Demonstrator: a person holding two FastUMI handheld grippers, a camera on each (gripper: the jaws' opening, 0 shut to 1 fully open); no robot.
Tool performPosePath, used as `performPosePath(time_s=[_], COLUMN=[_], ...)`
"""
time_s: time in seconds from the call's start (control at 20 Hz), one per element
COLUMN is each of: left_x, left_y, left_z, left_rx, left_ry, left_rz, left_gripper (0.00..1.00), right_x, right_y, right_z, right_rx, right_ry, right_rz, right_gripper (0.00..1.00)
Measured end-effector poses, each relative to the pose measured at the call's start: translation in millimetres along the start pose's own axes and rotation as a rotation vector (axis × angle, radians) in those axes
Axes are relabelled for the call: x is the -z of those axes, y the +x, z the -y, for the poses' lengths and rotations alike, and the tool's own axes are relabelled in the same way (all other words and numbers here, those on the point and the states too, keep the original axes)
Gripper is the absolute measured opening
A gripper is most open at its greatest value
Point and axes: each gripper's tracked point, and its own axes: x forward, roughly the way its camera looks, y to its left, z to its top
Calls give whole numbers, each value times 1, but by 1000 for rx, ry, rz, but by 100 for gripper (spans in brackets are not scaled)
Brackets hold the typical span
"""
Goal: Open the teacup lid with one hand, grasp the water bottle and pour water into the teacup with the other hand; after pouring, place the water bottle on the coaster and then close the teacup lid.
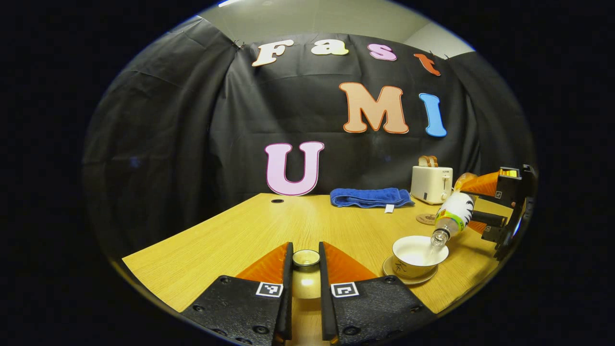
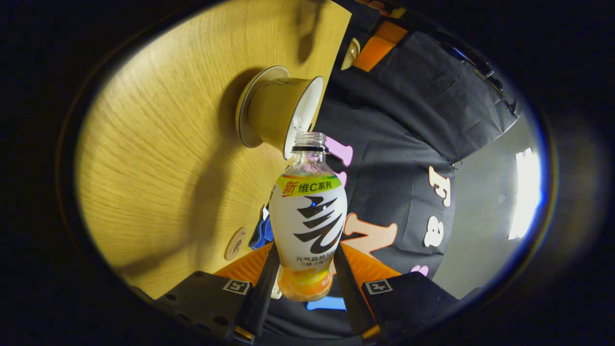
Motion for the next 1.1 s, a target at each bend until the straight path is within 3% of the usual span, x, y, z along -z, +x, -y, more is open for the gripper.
performPosePath(time_s=[0.25,0.65,0.8,1.1], left_x=[2,-2,-1,2], left_y=[3,2,4,7], left_z=[-1,-3,-2,0], left_rx=[16,35,35,31], left_ry=[-15,-35,-36,-34], left_rz=[-3,24,21,6], left_gripper=[22,21,22,22], right_x=[-3,-6,-4,1], right_y=[1,4,3,-2], right_z=[9,12,5,-18], right_rx=[34,-6,-37,-127], right_ry=[-146,-210,-137,196], right_rz=[27,52,44,-33], right_gripper=[71,71,71,72])
